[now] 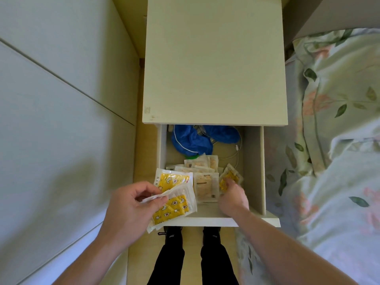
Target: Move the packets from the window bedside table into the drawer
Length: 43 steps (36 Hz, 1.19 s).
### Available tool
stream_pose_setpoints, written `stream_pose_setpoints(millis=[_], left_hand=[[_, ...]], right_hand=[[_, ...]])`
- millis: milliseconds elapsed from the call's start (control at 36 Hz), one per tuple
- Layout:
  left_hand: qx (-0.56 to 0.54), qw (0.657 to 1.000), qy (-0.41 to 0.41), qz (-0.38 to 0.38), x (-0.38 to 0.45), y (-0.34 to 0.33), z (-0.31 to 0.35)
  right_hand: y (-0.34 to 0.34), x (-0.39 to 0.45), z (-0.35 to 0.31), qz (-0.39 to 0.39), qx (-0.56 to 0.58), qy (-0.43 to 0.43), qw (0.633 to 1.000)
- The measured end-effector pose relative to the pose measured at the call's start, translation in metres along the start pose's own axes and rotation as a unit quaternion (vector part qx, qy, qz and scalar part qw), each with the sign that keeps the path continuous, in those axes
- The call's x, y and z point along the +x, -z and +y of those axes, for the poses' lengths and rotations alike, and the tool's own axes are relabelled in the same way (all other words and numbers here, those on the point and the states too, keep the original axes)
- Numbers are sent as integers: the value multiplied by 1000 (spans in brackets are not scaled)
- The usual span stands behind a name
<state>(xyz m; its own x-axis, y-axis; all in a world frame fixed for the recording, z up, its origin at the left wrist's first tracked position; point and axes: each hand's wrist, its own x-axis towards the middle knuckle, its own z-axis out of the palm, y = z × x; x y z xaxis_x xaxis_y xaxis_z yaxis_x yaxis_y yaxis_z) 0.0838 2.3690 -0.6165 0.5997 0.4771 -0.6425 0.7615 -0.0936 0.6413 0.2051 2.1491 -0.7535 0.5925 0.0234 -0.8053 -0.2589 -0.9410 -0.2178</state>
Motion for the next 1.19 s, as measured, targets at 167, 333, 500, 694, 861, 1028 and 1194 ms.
stream_pose_setpoints(millis=[167, 333, 500, 694, 861, 1028, 1194], left_hand=[[-8, 999, 4, -36, 0, -4, 1], [-36, 995, 36, -80, 4, -20, 3], [-63, 992, 55, -98, 10, -41, 4], [-65, 995, 49, -58, 18, -59, 1], [78, 997, 21, -11, 43, -70, -4], [213, 976, -3, 32, 73, -87, -8], [386, 922, -25, -33, 80, -104, -12]], right_hand=[[35, -11, -3, -45, 190, 1, 981], [59, -38, -30, -238, 360, 1, 902], [59, -45, -30, -316, 396, -6, 862], [51, -30, -8, -181, 449, -19, 875], [51, -16, 21, -44, 450, -71, 889], [37, -14, 29, -18, 392, -74, 917], [29, -18, 23, -12, 379, -79, 922]])
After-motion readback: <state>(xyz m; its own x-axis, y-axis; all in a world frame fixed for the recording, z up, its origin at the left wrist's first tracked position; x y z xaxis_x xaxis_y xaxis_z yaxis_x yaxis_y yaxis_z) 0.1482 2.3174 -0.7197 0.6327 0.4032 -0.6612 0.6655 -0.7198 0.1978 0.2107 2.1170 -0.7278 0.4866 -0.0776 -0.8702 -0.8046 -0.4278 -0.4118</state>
